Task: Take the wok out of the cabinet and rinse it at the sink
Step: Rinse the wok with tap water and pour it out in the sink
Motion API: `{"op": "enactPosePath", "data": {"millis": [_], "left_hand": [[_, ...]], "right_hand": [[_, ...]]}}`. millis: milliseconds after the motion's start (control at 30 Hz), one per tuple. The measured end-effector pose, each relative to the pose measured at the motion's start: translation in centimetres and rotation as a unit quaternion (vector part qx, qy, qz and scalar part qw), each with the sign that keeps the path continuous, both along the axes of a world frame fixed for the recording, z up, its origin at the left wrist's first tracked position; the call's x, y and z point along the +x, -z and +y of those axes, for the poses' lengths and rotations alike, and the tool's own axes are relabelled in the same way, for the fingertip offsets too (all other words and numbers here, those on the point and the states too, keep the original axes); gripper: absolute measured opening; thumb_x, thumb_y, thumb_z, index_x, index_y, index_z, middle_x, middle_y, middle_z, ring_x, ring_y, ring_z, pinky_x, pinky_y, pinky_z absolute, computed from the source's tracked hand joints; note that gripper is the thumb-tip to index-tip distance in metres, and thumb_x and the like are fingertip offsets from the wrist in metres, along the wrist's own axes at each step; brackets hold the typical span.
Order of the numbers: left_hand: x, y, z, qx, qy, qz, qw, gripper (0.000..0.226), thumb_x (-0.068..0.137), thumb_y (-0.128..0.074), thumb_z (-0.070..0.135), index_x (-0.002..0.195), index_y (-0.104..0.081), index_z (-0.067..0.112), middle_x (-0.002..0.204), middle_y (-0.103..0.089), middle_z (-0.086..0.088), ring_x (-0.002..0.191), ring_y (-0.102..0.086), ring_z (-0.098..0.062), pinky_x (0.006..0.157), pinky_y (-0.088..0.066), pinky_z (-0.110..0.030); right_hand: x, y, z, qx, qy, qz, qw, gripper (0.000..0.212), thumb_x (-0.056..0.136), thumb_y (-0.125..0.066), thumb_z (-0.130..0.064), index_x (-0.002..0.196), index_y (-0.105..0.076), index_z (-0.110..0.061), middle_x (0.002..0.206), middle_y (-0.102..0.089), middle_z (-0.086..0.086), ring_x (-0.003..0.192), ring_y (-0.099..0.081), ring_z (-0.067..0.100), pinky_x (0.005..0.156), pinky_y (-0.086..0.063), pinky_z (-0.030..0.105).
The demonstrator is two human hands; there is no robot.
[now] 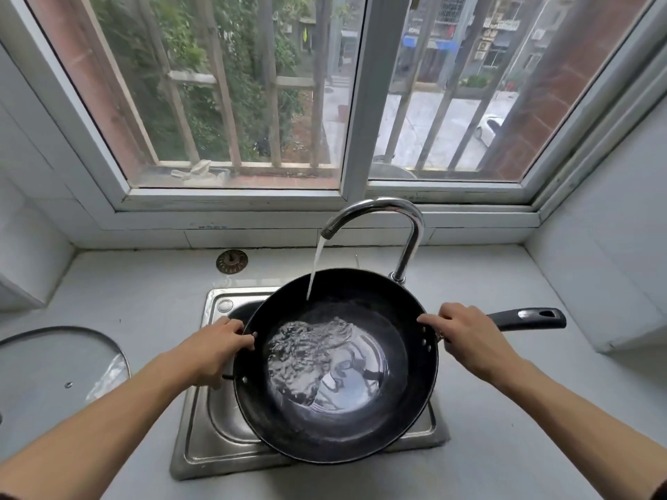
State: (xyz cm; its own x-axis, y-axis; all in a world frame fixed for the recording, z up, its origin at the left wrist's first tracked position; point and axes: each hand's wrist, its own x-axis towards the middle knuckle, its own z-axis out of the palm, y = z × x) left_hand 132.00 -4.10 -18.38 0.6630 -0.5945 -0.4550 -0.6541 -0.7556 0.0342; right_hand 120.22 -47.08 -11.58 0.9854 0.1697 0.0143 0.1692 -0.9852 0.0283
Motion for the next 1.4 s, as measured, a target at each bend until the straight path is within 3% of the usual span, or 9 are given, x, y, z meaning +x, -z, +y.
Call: {"op": "enactPosePath", "data": {"millis": [400, 833, 1167, 1267, 1400], "left_hand": [[1.4, 1.0, -2.1, -0.062, 0.038, 0.013, 0.997, 0.079, 0.057, -0.076, 0.029, 0.129, -0.045, 0.035, 0.132, -0.039, 0.0, 0.118, -0.036, -0.02, 0.1, -0.041, -0.034], [3.2, 1.2, -2.9, -0.083, 0.058, 0.041, 0.994, 0.075, 0.055, -0.074, 0.025, 0.125, -0.049, 0.031, 0.118, -0.042, 0.002, 0.111, -0.039, -0.02, 0.095, -0.042, -0.034], [3.4, 2.9, -3.3, -0.126, 0.052, 0.014, 0.991, 0.075, 0.051, -0.072, 0.027, 0.122, -0.049, 0.032, 0.115, -0.043, 0.003, 0.103, -0.037, -0.019, 0.089, -0.041, -0.033], [3.4, 3.0, -3.8, -0.121, 0.057, -0.003, 0.991, 0.078, 0.052, -0.074, 0.028, 0.125, -0.047, 0.031, 0.121, -0.043, 0.002, 0.109, -0.038, -0.02, 0.092, -0.042, -0.035], [3.3, 3.1, -4.5, -0.131, 0.05, -0.013, 0.99, 0.079, 0.056, -0.074, 0.024, 0.129, -0.045, 0.032, 0.132, -0.039, 0.001, 0.118, -0.037, -0.021, 0.095, -0.042, -0.037]], "right_hand": [[-1.0, -3.5, -1.1, -0.05, 0.024, -0.019, 0.998, 0.068, 0.055, -0.071, 0.015, 0.107, -0.071, -0.029, 0.075, -0.06, 0.0, 0.061, -0.055, 0.027, 0.051, -0.044, 0.037], [-0.5, -5.2, -1.0, -0.049, 0.031, 0.006, 0.998, 0.061, 0.078, -0.059, 0.006, 0.121, -0.063, -0.037, 0.09, -0.062, -0.002, 0.078, -0.056, 0.027, 0.063, -0.039, 0.032], [-0.3, -6.7, -0.2, -0.093, 0.028, -0.023, 0.995, 0.061, 0.068, -0.063, 0.011, 0.113, -0.068, -0.031, 0.082, -0.06, 0.003, 0.07, -0.056, 0.031, 0.059, -0.046, 0.037], [-0.6, -7.2, 0.3, -0.102, 0.03, -0.022, 0.994, 0.059, 0.07, -0.061, 0.01, 0.113, -0.066, -0.03, 0.082, -0.059, 0.003, 0.07, -0.055, 0.03, 0.059, -0.042, 0.036], [-1.3, -8.5, 1.1, -0.122, 0.037, -0.058, 0.99, 0.064, 0.052, -0.073, 0.015, 0.099, -0.072, -0.027, 0.07, -0.056, 0.0, 0.055, -0.048, 0.025, 0.05, -0.029, 0.03]]}}
